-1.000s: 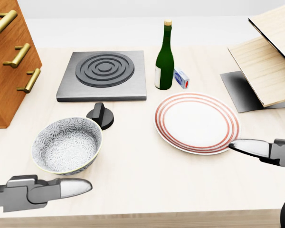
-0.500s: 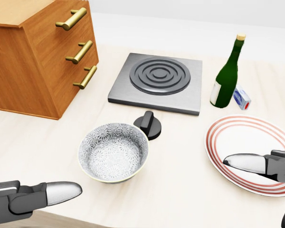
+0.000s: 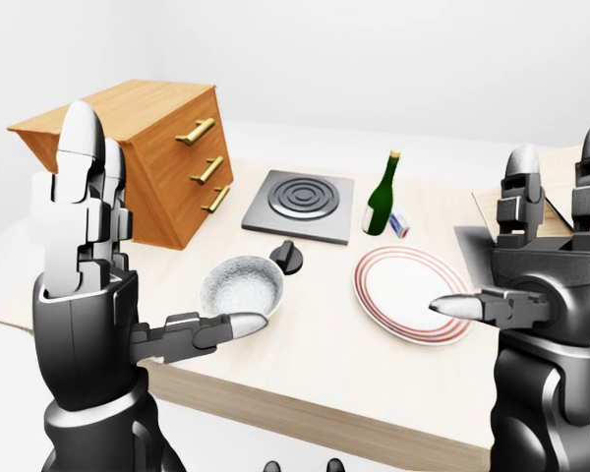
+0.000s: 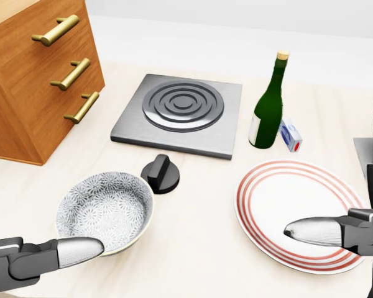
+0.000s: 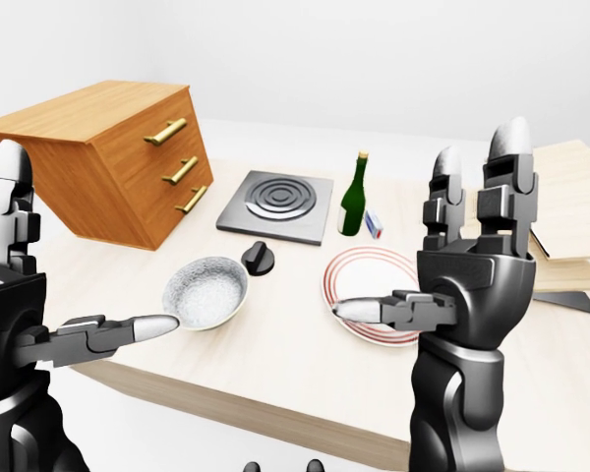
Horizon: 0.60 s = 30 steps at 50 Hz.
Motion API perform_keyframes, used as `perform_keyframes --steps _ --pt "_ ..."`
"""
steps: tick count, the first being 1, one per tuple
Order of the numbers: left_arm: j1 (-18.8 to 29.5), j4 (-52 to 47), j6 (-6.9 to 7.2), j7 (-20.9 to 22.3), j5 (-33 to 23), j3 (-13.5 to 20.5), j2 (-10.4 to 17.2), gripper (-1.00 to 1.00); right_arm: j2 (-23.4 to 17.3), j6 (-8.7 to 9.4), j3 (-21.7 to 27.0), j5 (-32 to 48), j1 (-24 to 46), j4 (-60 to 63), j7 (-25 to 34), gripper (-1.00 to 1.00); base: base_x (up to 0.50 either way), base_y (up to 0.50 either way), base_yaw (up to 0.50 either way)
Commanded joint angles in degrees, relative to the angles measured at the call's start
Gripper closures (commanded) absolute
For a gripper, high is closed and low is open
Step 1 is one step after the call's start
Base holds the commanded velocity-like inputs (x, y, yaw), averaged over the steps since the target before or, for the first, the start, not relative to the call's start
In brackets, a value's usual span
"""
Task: Pick up the akita bowl and put it on the plate.
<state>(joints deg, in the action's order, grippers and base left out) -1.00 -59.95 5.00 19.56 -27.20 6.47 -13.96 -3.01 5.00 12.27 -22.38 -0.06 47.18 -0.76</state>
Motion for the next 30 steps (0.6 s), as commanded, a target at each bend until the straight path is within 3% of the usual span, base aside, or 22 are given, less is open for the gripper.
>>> perform_keyframes --steps 1,9,14,18,21,24,30 --pt "0.51 -0.05 0.0 1.17 -0.78 0.33 -1.07 -0.93 -0.37 0.0 -0.12 -1.51 -0.53 0.69 1.25 -1.0 0.3 -0.44 0.0" --pt "0.64 -0.05 0.0 1.39 -0.36 0.93 -1.29 -0.93 0.19 0.0 -0.66 -0.84 -0.98 0.91 1.52 -1.0 0.31 -0.43 0.0" --pt "0.58 -0.05 0.0 1.5 -0.32 0.97 -1.48 -0.93 0.52 0.0 -3.65 4.5 -1.95 -1.4 1.95 -1.0 0.13 -0.1 0.0" --pt "0.35 -0.05 0.0 1.65 -0.51 0.88 -1.75 -0.92 -0.24 0.0 -13.5 26.03 0.7 -15.8 -0.65 -1.0 0.0 0.0 0.0" --pt "0.5 -0.05 0.0 1.69 -0.37 1.04 -1.7 -0.93 1.58 0.0 -16.67 30.96 0.54 -19.56 0.6 -1.0 0.0 0.0 0.0" --pt "0.64 -0.05 0.0 2.21 -0.63 1.33 -2.2 -0.93 1.84 0.0 -22.67 35.42 1.63 -18.77 7.83 -1.0 0.0 0.0 0.0" --pt "0.63 -0.05 0.0 2.92 -0.97 1.72 -3.13 -0.93 3.72 0.0 -27.75 44.22 3.27 -19.13 12.02 -1.0 0.0 0.0 0.0"
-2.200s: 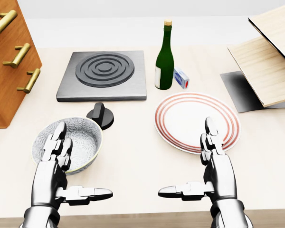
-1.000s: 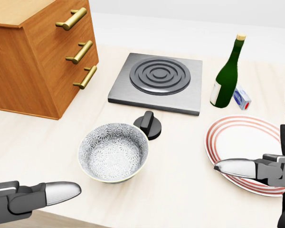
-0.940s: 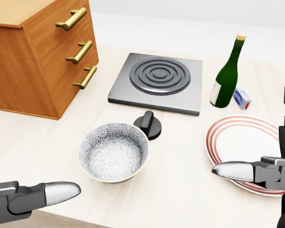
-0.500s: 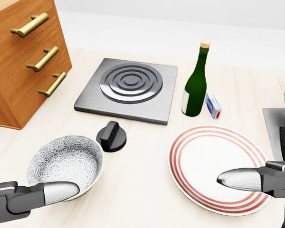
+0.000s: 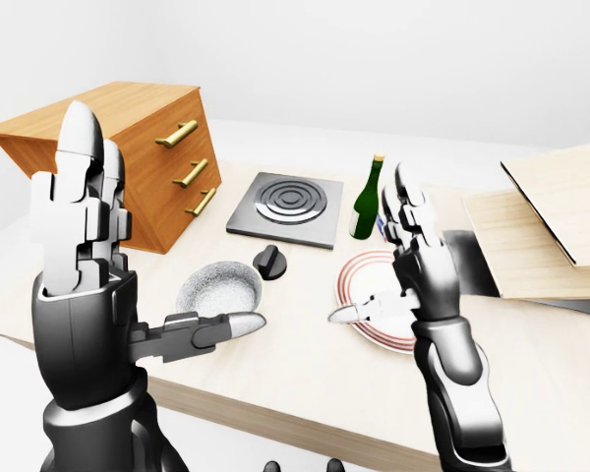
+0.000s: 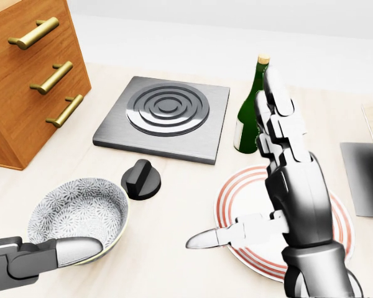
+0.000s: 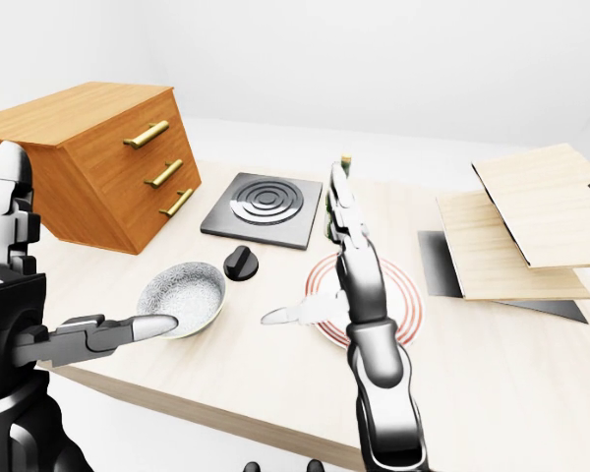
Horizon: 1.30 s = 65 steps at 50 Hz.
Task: Pick up the akita bowl and put it on the plate.
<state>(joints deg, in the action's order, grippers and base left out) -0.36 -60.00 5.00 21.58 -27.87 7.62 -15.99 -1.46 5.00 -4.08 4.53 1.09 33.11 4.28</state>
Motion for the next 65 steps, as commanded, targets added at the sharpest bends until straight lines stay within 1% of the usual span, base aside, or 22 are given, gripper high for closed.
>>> perform_keyframes --steps 1,6,15,19,25,29,30,31,32,34,35,36,37,39,42,48,50,51,55,60,62,65 --pt "0.03 0.0 0.0 0.92 -0.29 0.52 -1.08 -0.93 2.47 0.0 -12.63 18.49 1.67 -4.46 7.78 -1.0 0.0 0.0 0.0" --pt "0.27 0.0 0.0 1.54 -0.87 0.75 -1.71 -0.93 4.12 0.0 -15.81 21.78 2.01 -3.53 10.79 -1.0 0.0 0.0 0.0" --pt "0.62 0.0 0.0 1.63 -0.95 0.91 -1.6 -0.93 6.52 0.0 -18.32 26.74 5.23 -4.94 15.83 -1.0 0.0 0.0 0.0" --pt "0.73 0.0 0.0 1.64 -0.97 0.94 -1.54 -0.93 6.46 0.0 -19.8 30.0 5.1 -6.44 16.34 -1.0 0.0 0.0 0.0" --pt "0.45 0.0 0.0 1.37 -0.28 1.34 -1.24 -0.93 7.98 0.0 -18.49 32.44 6.52 -8.55 19.07 -1.0 0.0 0.0 0.0" --pt "0.24 0.0 0.0 1.34 -0.56 0.88 -1.33 -0.93 7.44 -0.27 -18.33 35.32 6.94 -11.51 18.31 -1.0 0.0 0.0 0.0" --pt "0.28 0.0 0.0 1.37 -0.64 0.89 -1.38 -0.93 7.41 -1.45 -18.31 35.88 6.9 -12.17 18.33 -1.0 0.0 0.0 0.0" --pt "0.36 0.0 0.0 1.51 -0.73 0.97 -1.55 -0.93 6.98 -4.01 -18.2 37.7 7.6 -14.95 17.06 -1.0 0.0 0.0 0.0" --pt "0.41 0.0 0.0 1.63 -0.79 0.96 -1.71 -0.93 7.03 -5.69 -17.93 38.38 7.75 -16.12 16.95 -1.0 0.0 0.0 0.0" --pt "0.33 0.0 0.0 1.73 -1.14 0.7 -1.74 -0.93 7.05 -8.5 -17.83 39.97 7.58 -17.34 17.43 -1.0 0.0 0.0 0.0" --pt "0.29 0.0 0.0 1.67 -0.99 0.66 -1.72 -0.93 7.48 -8.8 -17.83 40.36 7.4 -17.51 18.03 -1.0 0.0 0.0 0.0" --pt "0.31 0.0 0.0 1.57 -0.97 0.66 -1.62 -0.93 7.93 -8.34 -17.89 40.75 7.25 -17.62 19.0 -1.0 0.0 0.0 0.0" --pt "0.36 0.0 0.0 1.55 -0.97 0.71 -1.58 -0.93 7.73 -10.0 -18.06 41.93 7.66 -18.69 18.0 -1.0 0.0 0.0 0.0" --pt "0.32 0.0 0.0 1.57 -0.85 0.76 -1.63 -0.93 8.02 -10.0 -17.89 42.58 7.51 -19.14 19.01 -1.0 0.0 0.0 0.0" --pt "0.5 0.0 0.0 1.78 -0.89 1.08 -1.82 -0.93 7.57 -10.0 -17.04 44.95 8.9 -21.97 17.34 -1.0 0.0 0.0 0.0" --pt "0.67 0.0 0.0 2.09 -1.56 0.7 -2.17 -0.93 7.09 -10.0 -16.64 49.31 10.11 -24.97 17.57 -1.0 0.0 0.0 0.0" --pt "0.75 0.0 0.0 2.23 -1.73 0.57 -2.25 -0.93 7.65 -10.0 -16.29 50.74 10.69 -26.1 17.67 -1.0 0.0 0.0 0.0" --pt "0.72 0.0 0.0 2.14 -1.54 0.63 -2.15 -0.93 7.98 -10.0 -16.75 51.23 10.64 -26.04 19.14 -1.0 0.0 0.0 0.0" --pt "0.62 0.0 0.0 1.64 -1.17 0.4 -1.57 -0.93 8.41 -10.0 -17.57 53.35 10.26 -25.82 20.03 -1.0 0.0 0.0 0.0" --pt "0.59 0.0 0.0 1.59 -0.86 0.73 -1.53 -0.93 9.72 -10.0 -19.32 53.51 9.43 -23.74 24.95 -1.0 0.0 0.0 0.0" --pt "0.71 0.0 0.0 1.72 -1.15 0.5 -1.67 -0.93 10.12 -10.0 -18.92 54.0 11.56 -25.69 24.48 -1.0 0.0 0.0 0.0" --pt "0.73 0.0 0.0 1.82 -1.39 0.35 -1.77 -0.93 11.17 -10.0 -18.74 53.7 12.5 -26.0 26.28 -1.0 0.0 0.0 0.0"
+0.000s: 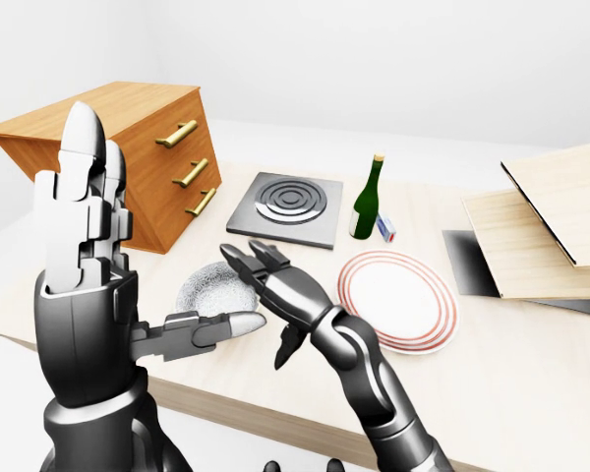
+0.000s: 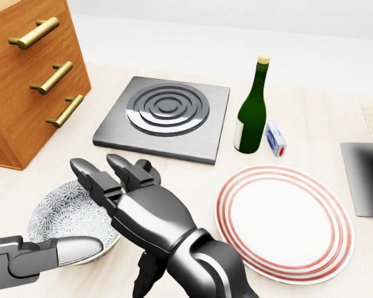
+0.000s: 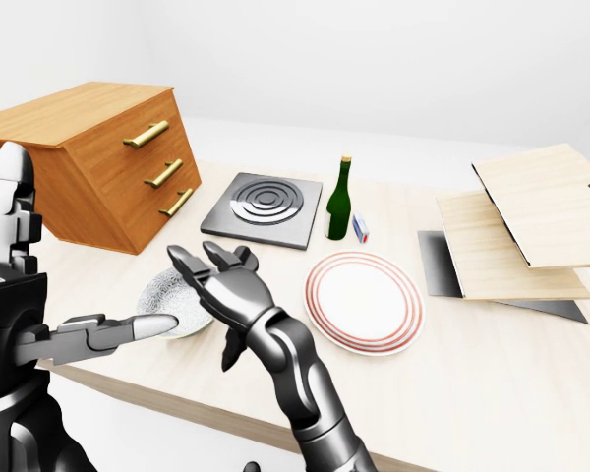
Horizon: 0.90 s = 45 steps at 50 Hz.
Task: Pick up the akita bowl and put it on the plate.
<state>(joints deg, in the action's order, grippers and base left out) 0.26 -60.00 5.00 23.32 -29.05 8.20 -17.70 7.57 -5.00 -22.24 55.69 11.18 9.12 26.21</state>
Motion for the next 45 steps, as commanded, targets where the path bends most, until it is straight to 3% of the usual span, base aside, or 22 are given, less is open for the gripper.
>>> perform_keyframes --steps 1,9,12,18,23,30,37,38,45 --pt "0.13 0.0 0.0 0.03 -0.18 -0.18 0.02 -0.93 2.15 0.0 -0.64 2.61 2.76 -2.08 4.42 -1.0 0.0 0.0 0.0" --pt "0.42 0.0 0.0 0.07 -0.04 0.21 0.18 -0.93 3.79 0.0 -3.66 3.7 1.57 2.07 7.52 -1.0 0.0 0.0 0.0" --pt "0.86 0.0 0.0 0.62 -0.54 0.2 -0.37 -0.93 3.83 0.0 -2.71 4.38 3.8 -2.08 5.64 -1.0 0.0 0.0 0.0" --pt "1.32 0.0 0.0 1.25 -1.11 0.35 -0.88 -0.93 5.18 0.0 -1.27 4.86 7.43 -5.86 7.73 -1.0 0.0 0.0 0.0" --pt "2.18 0.0 0.0 2.38 -1.86 0.87 -1.88 -0.93 5.99 0.0 -2.26 4.46 7.03 -7.05 13.67 -1.0 0.0 0.0 0.0" --pt "2.81 0.0 0.0 3.98 -3.4 1.39 -2.3 -0.93 7.44 0.0 -3.9 6.9 6.19 -8.49 13.79 -1.0 0.0 0.0 0.0" --pt "3.72 0.0 0.0 5.77 -3.95 3.12 -2.3 -0.92 7.55 0.0 -1.48 8.56 9.8 -15.66 13.79 -1.0 0.0 0.0 0.0" --pt "3.67 0.0 0.0 6.25 -3.75 4.18 -2.3 -0.93 7.58 0.0 1.65 11.88 18.04 -30.47 11.12 -1.0 0.0 0.0 0.0" --pt "3.87 0.0 0.0 7.83 -5.05 4.5 -2.3 -0.92 8.53 0.0 2.2 14.57 17.51 -34.05 8.27 -1.0 0.0 0.0 0.0"
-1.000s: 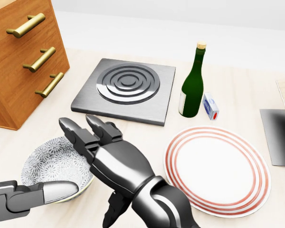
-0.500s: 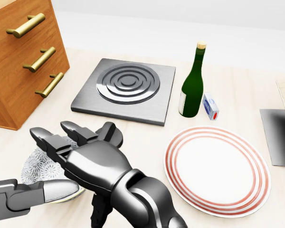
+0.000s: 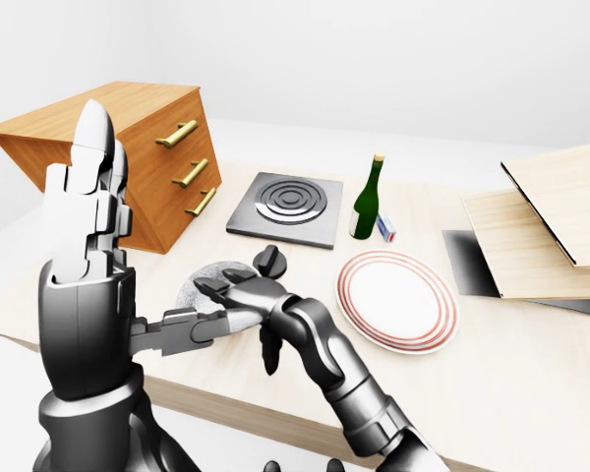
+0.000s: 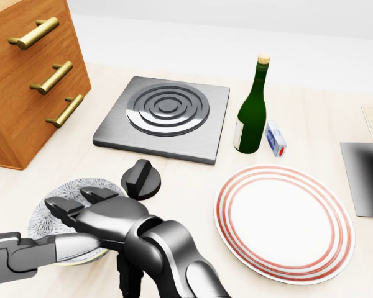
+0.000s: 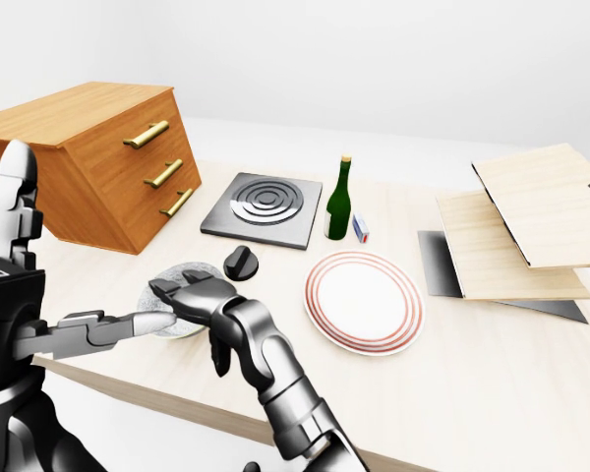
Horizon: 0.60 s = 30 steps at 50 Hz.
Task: Pick up the akita bowl and put it on the plate.
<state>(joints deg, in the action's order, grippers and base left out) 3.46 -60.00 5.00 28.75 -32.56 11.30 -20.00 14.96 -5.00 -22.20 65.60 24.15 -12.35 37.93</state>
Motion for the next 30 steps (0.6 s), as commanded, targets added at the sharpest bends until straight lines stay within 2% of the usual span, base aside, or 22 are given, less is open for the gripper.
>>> perform_keyframes --steps 1,9,14,18,30 --pt "0.82 0.0 0.0 2.51 -1.48 1.55 0.0 -0.93 1.12 0.0 2.14 4.76 4.43 -12.81 -3.35 -1.0 0.0 0.0 0.0" --pt "1.62 0.0 0.0 2.02 -0.8 2.14 0.0 -0.93 1.31 0.0 3.92 4.51 8.09 -16.29 -4.47 -1.0 0.0 0.0 0.0" --pt "1.66 0.0 0.0 1.64 -0.56 1.98 0.0 -0.93 1.79 0.0 3.81 4.48 8.03 -16.48 -5.62 -1.0 0.0 0.0 0.0" --pt "1.83 0.0 0.0 1.38 -0.42 1.91 0.0 -0.93 2.83 0.0 2.62 4.69 5.97 -16.25 -7.29 -1.0 0.0 0.0 0.0" --pt "1.11 0.0 0.0 0.74 1.0 2.53 0.0 -0.93 3.68 0.0 3.41 6.3 9.19 -24.74 -15.34 -1.0 0.0 0.0 0.0"
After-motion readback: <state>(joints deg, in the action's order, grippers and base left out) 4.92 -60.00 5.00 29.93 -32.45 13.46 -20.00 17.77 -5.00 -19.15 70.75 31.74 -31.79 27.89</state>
